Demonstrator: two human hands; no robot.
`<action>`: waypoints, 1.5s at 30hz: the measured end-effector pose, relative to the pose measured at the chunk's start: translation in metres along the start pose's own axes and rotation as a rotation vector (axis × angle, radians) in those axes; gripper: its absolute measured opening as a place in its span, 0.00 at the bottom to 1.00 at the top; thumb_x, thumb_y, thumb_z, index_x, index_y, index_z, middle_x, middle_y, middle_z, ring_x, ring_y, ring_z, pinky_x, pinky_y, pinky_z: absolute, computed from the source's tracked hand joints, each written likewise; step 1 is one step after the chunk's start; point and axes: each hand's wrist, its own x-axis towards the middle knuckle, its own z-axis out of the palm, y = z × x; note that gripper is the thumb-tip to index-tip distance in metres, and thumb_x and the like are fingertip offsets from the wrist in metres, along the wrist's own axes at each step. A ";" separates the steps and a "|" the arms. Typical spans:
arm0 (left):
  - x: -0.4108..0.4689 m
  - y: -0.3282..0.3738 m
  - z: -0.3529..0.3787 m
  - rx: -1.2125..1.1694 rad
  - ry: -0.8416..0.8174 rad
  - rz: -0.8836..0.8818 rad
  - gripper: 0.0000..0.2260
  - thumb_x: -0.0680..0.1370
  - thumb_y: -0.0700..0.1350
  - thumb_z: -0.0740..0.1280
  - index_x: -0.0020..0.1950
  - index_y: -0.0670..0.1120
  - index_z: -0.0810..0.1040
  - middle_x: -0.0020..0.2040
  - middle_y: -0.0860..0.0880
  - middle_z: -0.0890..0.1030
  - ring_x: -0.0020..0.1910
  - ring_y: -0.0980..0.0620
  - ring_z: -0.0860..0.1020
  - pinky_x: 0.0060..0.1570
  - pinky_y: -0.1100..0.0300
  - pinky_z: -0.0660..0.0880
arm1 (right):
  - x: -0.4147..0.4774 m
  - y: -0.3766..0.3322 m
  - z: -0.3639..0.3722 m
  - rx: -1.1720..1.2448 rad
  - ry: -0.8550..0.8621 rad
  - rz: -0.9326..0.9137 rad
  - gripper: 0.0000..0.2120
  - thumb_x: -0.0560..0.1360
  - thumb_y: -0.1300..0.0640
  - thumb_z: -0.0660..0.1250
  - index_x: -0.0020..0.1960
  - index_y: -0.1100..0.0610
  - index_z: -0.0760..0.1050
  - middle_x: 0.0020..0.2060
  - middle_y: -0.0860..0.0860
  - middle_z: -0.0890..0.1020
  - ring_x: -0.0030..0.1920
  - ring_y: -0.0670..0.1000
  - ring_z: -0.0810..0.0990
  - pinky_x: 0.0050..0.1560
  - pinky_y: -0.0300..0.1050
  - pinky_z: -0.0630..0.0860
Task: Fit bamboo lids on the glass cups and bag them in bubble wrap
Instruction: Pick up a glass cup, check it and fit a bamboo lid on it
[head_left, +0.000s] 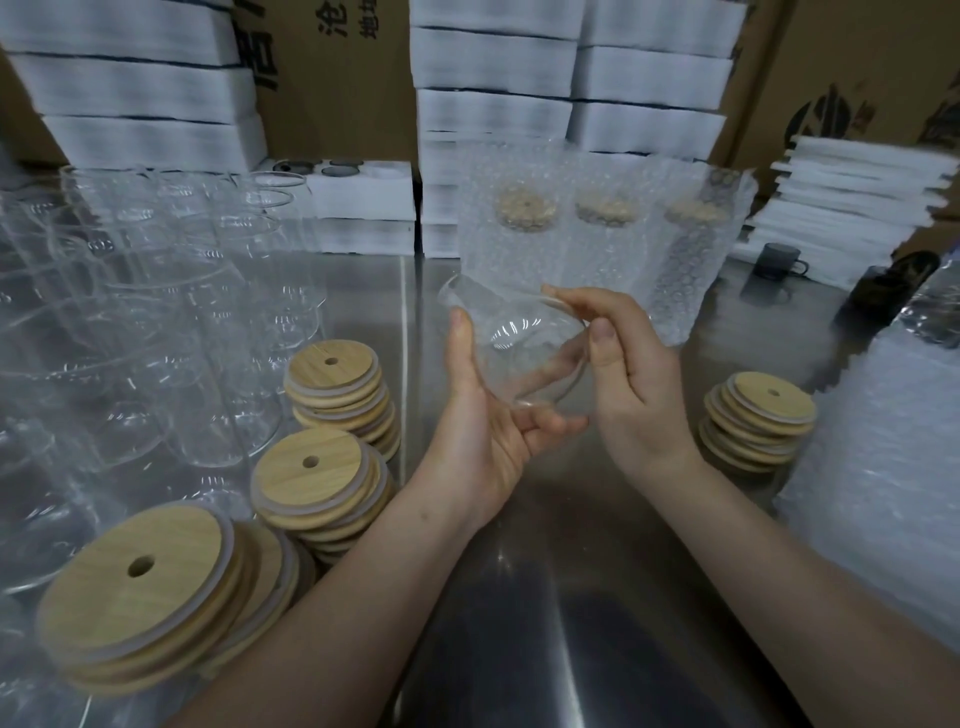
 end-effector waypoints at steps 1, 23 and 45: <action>-0.001 0.000 0.002 0.026 0.023 0.010 0.34 0.75 0.72 0.48 0.62 0.51 0.81 0.57 0.44 0.83 0.21 0.57 0.72 0.35 0.59 0.79 | -0.001 0.000 0.001 0.004 0.010 0.013 0.14 0.81 0.65 0.54 0.60 0.54 0.74 0.52 0.40 0.82 0.46 0.42 0.82 0.55 0.38 0.76; -0.005 -0.008 -0.001 1.234 0.638 0.409 0.47 0.59 0.69 0.71 0.73 0.58 0.57 0.55 0.61 0.75 0.50 0.61 0.73 0.44 0.61 0.69 | 0.024 0.021 -0.050 -1.238 -0.333 0.975 0.30 0.77 0.44 0.62 0.75 0.52 0.57 0.74 0.63 0.58 0.75 0.66 0.53 0.69 0.77 0.49; 0.001 -0.009 -0.012 1.351 0.760 0.443 0.50 0.69 0.52 0.77 0.79 0.47 0.47 0.70 0.44 0.70 0.68 0.44 0.65 0.64 0.52 0.65 | 0.024 0.020 -0.045 -0.648 0.036 0.495 0.11 0.79 0.57 0.61 0.55 0.56 0.81 0.51 0.53 0.83 0.54 0.58 0.79 0.58 0.56 0.74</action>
